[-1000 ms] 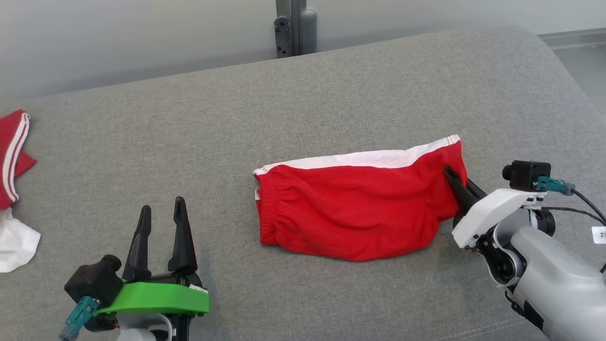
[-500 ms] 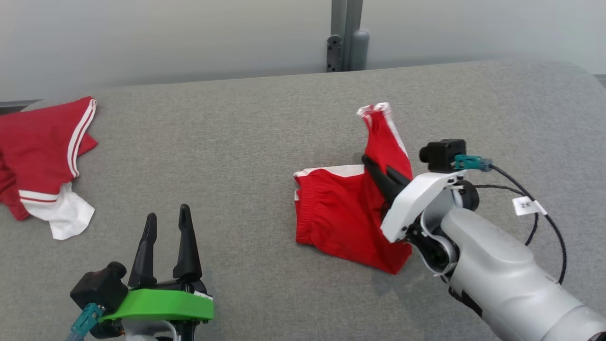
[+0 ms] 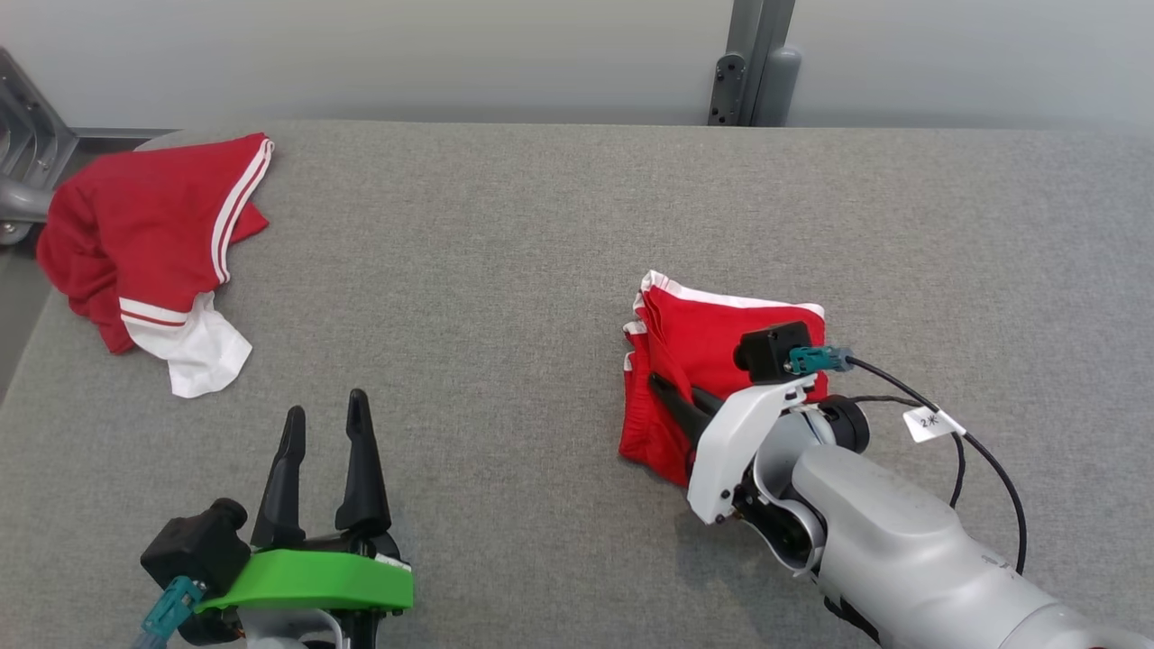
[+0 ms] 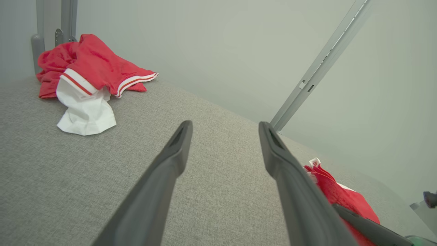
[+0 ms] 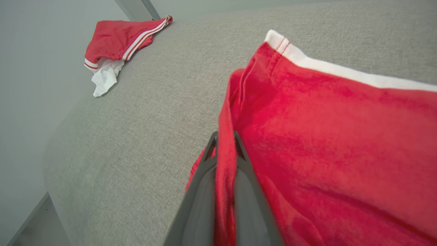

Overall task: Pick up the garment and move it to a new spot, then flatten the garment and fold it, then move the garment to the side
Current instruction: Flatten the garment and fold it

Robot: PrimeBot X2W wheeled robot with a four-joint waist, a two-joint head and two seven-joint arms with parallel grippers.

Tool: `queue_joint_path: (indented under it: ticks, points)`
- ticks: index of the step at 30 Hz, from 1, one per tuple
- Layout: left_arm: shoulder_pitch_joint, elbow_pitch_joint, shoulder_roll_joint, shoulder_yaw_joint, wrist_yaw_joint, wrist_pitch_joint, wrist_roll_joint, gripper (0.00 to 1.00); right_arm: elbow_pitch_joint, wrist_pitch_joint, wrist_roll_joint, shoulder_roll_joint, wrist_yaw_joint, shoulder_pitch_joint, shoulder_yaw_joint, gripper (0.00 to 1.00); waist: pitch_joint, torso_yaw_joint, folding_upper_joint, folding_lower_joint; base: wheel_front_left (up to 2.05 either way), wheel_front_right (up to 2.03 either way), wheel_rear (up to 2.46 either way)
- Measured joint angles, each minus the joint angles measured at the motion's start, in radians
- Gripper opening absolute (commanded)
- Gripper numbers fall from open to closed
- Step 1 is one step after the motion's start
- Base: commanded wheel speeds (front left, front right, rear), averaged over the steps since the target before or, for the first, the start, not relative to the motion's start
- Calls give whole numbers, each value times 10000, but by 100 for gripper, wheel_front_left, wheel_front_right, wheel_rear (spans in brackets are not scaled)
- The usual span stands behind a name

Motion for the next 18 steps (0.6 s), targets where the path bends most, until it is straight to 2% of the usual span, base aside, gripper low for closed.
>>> queue_joint_path:
  ticks: [1, 2, 11, 18]
  points:
    - [-1, 8, -2, -2, 0, -2, 0, 100, 19, -27, 2, 21, 0, -5, 50, 51, 9, -3, 0, 0, 0, 0, 0]
    - [-1, 13, -6, -4, -12, -19, 0, 100, 23, -48, 4, 35, 0, -6, 111, 100, 7, -21, 0, 0, 0, 0, 0]
    - [0, 54, -33, -151, -48, -29, 125, 100, -625, -660, 178, -90, 0, 46, 368, 100, -114, -499, 0, 0, 0, 0, 0]
    - [5, 67, -52, -339, -56, -40, 136, 100, -995, -1191, 280, -531, 0, 267, -330, 100, -231, -908, 0, 0, 0, 0, 0]
